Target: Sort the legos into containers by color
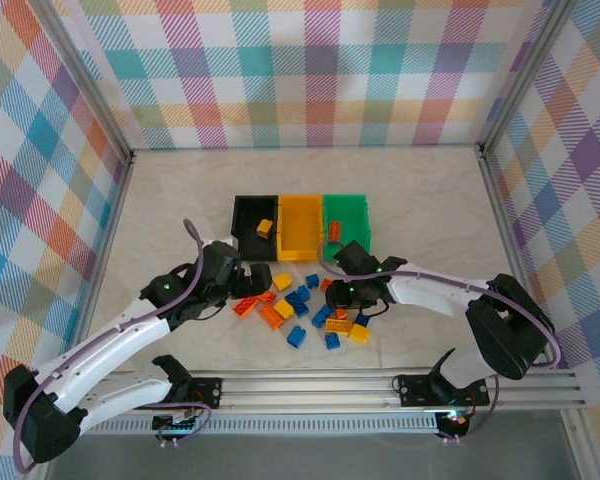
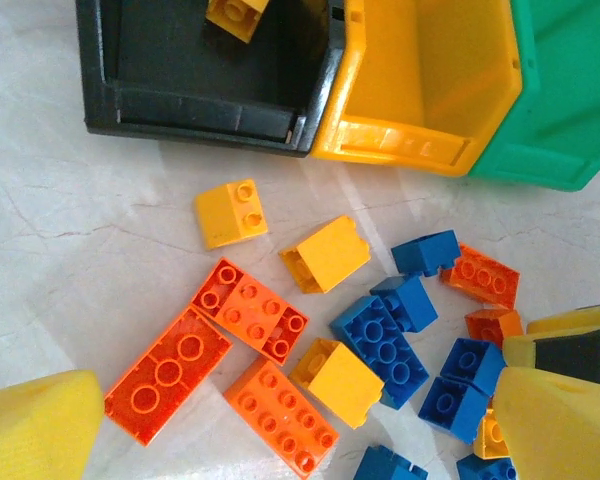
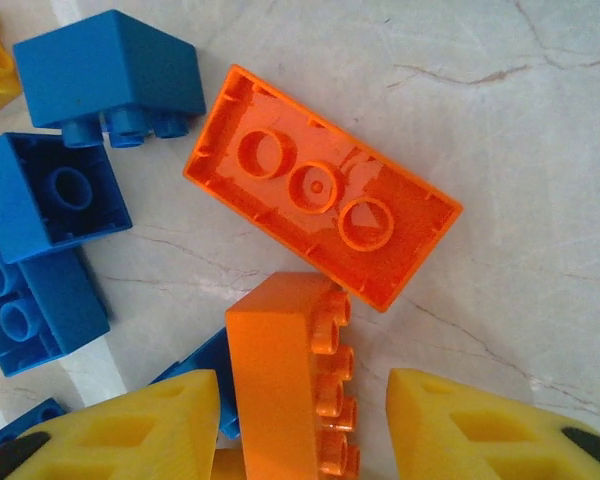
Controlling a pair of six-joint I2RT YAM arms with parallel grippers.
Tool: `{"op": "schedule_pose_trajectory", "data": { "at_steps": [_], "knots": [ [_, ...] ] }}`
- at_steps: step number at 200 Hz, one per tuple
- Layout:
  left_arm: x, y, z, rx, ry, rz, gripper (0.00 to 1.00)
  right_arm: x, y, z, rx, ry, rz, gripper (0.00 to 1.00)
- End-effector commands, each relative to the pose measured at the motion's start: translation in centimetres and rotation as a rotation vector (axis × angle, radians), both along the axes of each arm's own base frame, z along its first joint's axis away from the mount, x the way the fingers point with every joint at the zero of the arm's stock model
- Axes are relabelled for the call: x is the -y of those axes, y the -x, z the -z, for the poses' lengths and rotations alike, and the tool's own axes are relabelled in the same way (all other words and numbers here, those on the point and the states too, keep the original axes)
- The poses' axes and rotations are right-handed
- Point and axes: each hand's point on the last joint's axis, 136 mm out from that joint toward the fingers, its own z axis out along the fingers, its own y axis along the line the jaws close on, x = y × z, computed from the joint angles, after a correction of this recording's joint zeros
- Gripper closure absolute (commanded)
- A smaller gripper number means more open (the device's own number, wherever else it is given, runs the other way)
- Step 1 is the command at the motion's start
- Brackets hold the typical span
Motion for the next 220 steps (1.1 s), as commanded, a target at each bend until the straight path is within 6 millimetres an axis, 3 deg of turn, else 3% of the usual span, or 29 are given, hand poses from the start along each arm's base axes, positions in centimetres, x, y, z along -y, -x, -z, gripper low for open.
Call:
{"op": "schedule_pose_trajectory", "data": {
  "at_steps": [1, 50, 87, 148, 186, 220],
  "knots": [
    [-0.6, 0.3, 0.6, -0.017, -0.011, -0.033, 0.00, -0.1, -0.4, 0.0, 0.001, 0.018, 0.018, 0.52],
    [-0.7, 0.2, 0.6, -0.010, -0.021, -0.038, 0.00, 4.0, -0.2, -0.1, 0.044, 0.166, 0.122, 0.61],
    [-0.5, 0.1, 0.9, -0.018, -0.028, -0.032, 0.00, 2.4, -0.2, -0.9, 0.053, 0.076, 0.065, 0.52],
    [-0.9, 0.2, 1.4, -0.028, -0.047, -0.040, 0.00, 3.4, -0.3, 2.0, -0.013, 0.213, 0.072, 0.42],
    [-1.0, 0.1, 1.4, -0.024, -0.051, -0.043, 0.00, 4.1, -0.4, 2.3, -0.002, 0.247, 0.074, 0.57],
    [-1.2, -0.1, 1.2, -0.010, -0.058, -0.051, 0.00, 3.2, -1.7, -0.2, 0.098, 0.177, 0.065, 0.69]
  ]
}}
